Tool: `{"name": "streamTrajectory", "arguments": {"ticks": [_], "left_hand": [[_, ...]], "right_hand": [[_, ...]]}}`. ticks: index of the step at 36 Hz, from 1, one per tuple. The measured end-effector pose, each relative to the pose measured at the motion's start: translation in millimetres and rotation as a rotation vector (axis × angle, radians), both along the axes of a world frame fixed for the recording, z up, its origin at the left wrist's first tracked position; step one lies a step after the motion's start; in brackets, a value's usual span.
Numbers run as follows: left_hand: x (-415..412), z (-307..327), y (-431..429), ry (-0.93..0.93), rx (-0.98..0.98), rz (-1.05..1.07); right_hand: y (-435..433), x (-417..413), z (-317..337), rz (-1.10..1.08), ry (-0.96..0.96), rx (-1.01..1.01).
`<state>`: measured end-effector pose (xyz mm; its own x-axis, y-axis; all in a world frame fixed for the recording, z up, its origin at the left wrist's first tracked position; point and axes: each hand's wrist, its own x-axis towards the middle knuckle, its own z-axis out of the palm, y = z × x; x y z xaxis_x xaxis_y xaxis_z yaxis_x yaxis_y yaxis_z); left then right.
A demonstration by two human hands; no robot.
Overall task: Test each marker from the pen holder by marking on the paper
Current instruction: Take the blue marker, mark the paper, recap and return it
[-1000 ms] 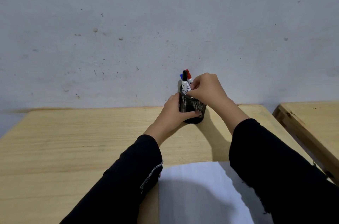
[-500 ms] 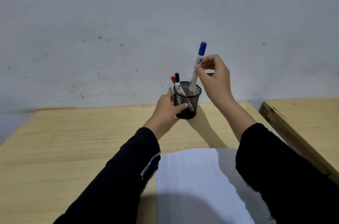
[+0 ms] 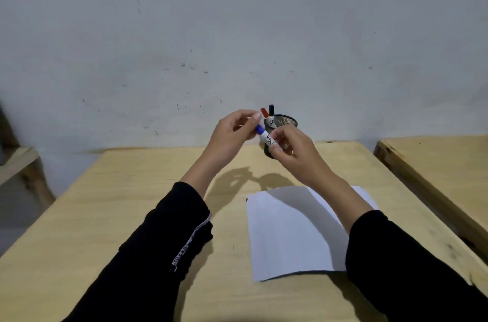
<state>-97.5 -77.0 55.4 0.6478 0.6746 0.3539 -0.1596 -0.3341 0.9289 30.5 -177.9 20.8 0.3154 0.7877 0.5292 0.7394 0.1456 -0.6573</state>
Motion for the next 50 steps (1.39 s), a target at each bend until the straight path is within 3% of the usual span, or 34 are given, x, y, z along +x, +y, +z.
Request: {"name": "streamTrajectory", "arguments": {"ticks": [7,16,22,29,32,43,50], "left_hand": [[-22.2,-18.9,-6.5,0.163,0.119,0.068],[-37.6,-28.4,-6.8,0.113,0.040,0.017],[-41.4,-39.6,-3.5,-0.020,-0.077,0.063],[-35.9,-56.8,-14.8,-0.093,-0.295,0.011],[-31.9,-58.2,-21.4,-0.085,-0.303,-0.018],[-30.6,-51.0,-23.0,0.045,-0.139,0.017],[-32.2,-57.4,-11.6,0.060,-0.271,0.044]], "right_hand": [[-17.1,-12.0,-6.7,0.052,-0.053,-0.085],[-34.2,-7.0,2.7,0.087,0.013,-0.195],[-44.8,0.6,4.1,0.047,0.288,-0.073],[-43.8,-11.4,-10.4,0.073,0.977,0.218],[-37.2,-25.2,-15.8,0.110,1.123,0.224],[-17.6,-46.1,-25.2,0.163,1.102,0.180],[-16.1,-42.3,-28.9,0.118,0.886,0.151]]}}
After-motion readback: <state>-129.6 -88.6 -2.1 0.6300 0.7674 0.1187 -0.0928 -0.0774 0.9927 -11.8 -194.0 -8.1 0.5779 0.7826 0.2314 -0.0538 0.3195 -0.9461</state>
